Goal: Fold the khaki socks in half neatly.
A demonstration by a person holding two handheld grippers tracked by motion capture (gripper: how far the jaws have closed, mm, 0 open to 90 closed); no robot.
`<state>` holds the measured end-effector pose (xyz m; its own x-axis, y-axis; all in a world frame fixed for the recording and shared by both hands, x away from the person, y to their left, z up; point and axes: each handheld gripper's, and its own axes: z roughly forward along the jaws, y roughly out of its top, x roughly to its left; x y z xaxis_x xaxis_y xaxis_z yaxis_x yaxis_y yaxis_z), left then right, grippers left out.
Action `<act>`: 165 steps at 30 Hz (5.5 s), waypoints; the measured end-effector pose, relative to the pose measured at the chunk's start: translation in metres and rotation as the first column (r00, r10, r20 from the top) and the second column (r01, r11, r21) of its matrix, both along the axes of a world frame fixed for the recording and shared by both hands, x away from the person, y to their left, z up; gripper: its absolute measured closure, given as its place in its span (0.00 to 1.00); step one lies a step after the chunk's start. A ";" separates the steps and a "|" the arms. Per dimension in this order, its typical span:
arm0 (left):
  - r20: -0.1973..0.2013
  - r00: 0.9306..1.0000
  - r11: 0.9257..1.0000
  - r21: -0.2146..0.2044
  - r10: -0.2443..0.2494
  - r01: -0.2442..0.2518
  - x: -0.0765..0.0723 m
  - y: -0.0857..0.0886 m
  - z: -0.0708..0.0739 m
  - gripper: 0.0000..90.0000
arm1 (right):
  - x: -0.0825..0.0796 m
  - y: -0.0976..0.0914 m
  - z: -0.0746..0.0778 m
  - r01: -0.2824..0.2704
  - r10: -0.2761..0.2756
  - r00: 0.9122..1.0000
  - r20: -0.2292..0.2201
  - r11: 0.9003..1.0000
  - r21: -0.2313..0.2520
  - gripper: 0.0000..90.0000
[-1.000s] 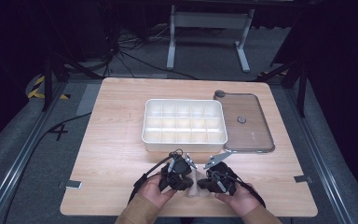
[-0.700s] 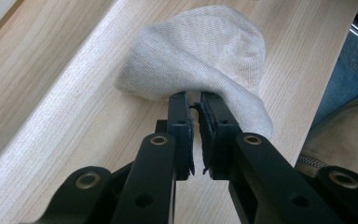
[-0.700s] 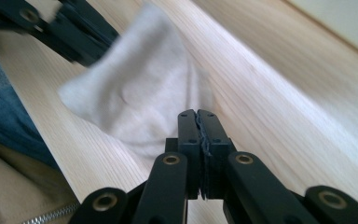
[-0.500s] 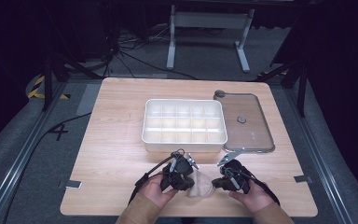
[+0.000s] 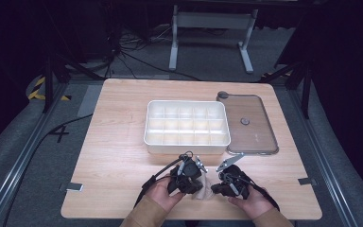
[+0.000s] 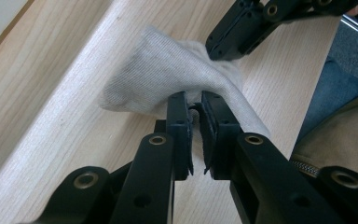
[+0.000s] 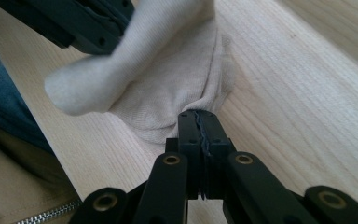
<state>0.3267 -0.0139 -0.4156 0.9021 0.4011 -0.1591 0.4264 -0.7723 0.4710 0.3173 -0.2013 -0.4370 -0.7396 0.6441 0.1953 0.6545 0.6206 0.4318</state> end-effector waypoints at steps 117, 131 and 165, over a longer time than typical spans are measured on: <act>-0.018 0.999 0.998 0.040 -0.039 0.040 -0.025 -0.011 -0.012 0.94 | 0.018 0.002 -0.015 0.134 -0.097 0.983 -0.156 0.961 0.244 0.67; -0.031 0.999 0.998 0.046 -0.034 0.035 -0.025 -0.009 -0.010 0.91 | 0.016 0.007 -0.010 0.084 -0.060 0.992 -0.115 0.971 0.223 0.82; -0.007 0.999 0.998 -0.043 0.053 -0.053 -0.009 0.039 0.034 0.86 | 0.007 0.003 0.020 0.071 -0.064 0.997 -0.034 0.963 0.261 0.84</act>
<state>0.3173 0.0248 -0.3814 0.8788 0.4410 -0.1823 0.4690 -0.7276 0.5006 0.3248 -0.1986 -0.4171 -0.6890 0.6159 0.3821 0.7036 0.4421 0.5563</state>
